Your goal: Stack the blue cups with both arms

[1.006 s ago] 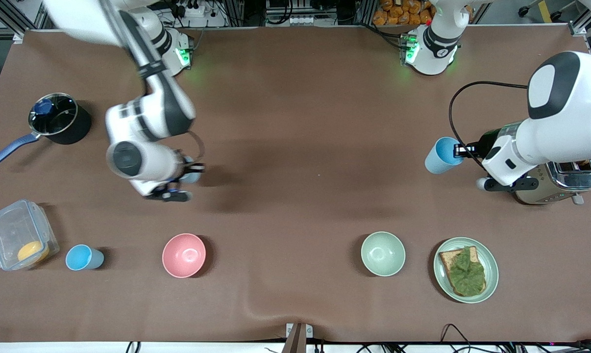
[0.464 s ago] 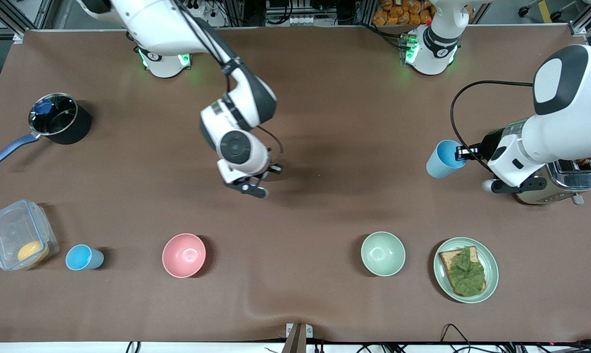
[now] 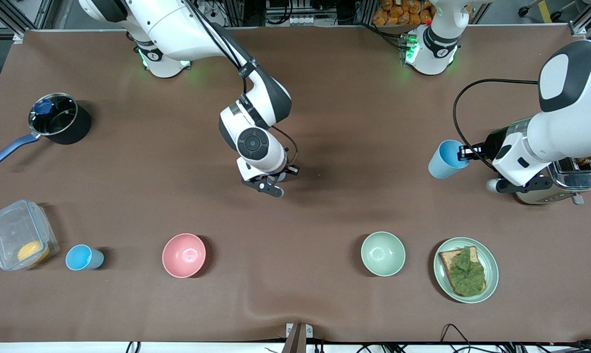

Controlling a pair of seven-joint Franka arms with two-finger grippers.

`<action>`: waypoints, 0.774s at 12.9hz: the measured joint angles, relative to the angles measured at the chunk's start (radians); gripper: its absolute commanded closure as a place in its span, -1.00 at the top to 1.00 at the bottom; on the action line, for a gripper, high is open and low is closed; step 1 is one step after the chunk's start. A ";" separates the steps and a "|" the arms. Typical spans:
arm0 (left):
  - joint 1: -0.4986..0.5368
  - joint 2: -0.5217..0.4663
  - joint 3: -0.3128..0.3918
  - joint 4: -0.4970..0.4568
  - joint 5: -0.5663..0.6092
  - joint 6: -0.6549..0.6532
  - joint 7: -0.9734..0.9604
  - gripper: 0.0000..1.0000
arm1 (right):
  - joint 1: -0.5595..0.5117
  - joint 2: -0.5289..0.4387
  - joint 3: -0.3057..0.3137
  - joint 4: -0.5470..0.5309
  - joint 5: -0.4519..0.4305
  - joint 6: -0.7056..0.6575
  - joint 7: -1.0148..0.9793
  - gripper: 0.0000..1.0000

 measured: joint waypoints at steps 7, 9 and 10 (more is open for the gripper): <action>-0.150 0.027 -0.020 0.000 -0.066 0.012 -0.289 -1.00 | -0.019 -0.024 -0.024 0.120 0.000 -0.132 -0.007 1.00; -0.197 0.033 -0.021 0.002 -0.104 0.046 -0.390 -1.00 | -0.098 -0.069 -0.029 0.145 0.000 -0.247 -0.080 1.00; -0.223 0.035 -0.021 0.006 -0.113 0.061 -0.442 -1.00 | -0.143 -0.095 -0.030 0.149 0.000 -0.316 -0.135 1.00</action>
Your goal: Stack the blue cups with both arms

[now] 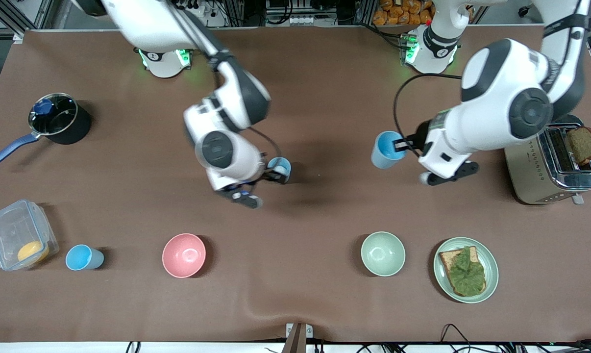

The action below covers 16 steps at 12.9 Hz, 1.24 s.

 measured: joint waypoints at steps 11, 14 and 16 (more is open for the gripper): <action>-0.343 0.186 -0.002 0.016 -0.003 0.383 -0.596 -1.00 | -0.374 -0.239 -0.106 -0.097 -0.125 -0.320 -0.655 1.00; -0.385 0.240 -0.002 0.018 -0.003 0.436 -0.657 -1.00 | -0.430 -0.370 -0.107 -0.123 -0.192 -0.324 -0.742 1.00; -0.405 0.268 -0.002 0.019 -0.003 0.456 -0.665 -1.00 | -0.463 -0.458 -0.107 -0.145 -0.200 -0.324 -0.751 1.00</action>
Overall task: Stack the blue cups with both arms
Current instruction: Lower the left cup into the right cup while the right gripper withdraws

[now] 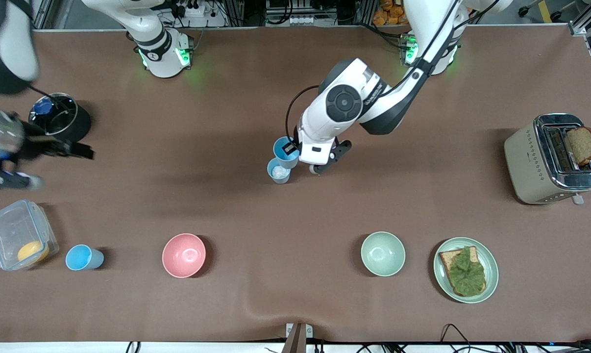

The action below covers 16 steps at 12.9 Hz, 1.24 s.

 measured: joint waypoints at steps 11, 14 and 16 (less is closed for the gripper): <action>-0.027 0.117 0.001 0.004 0.000 0.164 -0.009 -0.20 | -0.044 -0.091 0.001 -0.038 -0.021 0.096 -0.072 1.00; -0.027 0.135 0.001 0.005 0.000 0.186 -0.009 1.00 | -0.044 -0.090 0.006 -0.040 -0.021 0.125 -0.072 1.00; -0.026 0.127 0.004 0.022 0.001 0.200 -0.009 1.00 | -0.044 -0.087 0.010 -0.042 -0.021 0.128 -0.074 1.00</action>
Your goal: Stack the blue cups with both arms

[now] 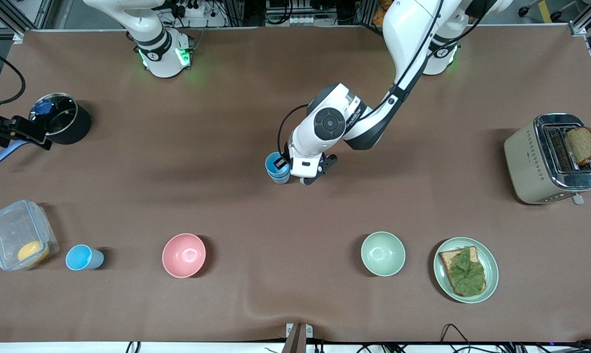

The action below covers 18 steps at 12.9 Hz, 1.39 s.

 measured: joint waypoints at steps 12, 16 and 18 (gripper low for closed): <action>0.436 -0.457 0.047 0.027 0.341 -0.512 0.619 1.00 | -0.002 0.009 0.007 -0.001 0.000 0.010 0.000 1.00; 0.535 -0.525 0.049 0.017 0.341 -0.600 0.949 1.00 | -0.002 0.009 0.011 0.000 0.000 0.010 -0.002 1.00; 0.550 -0.550 0.060 0.010 0.341 -0.643 1.061 1.00 | -0.002 0.009 0.012 0.000 0.000 0.010 -0.003 1.00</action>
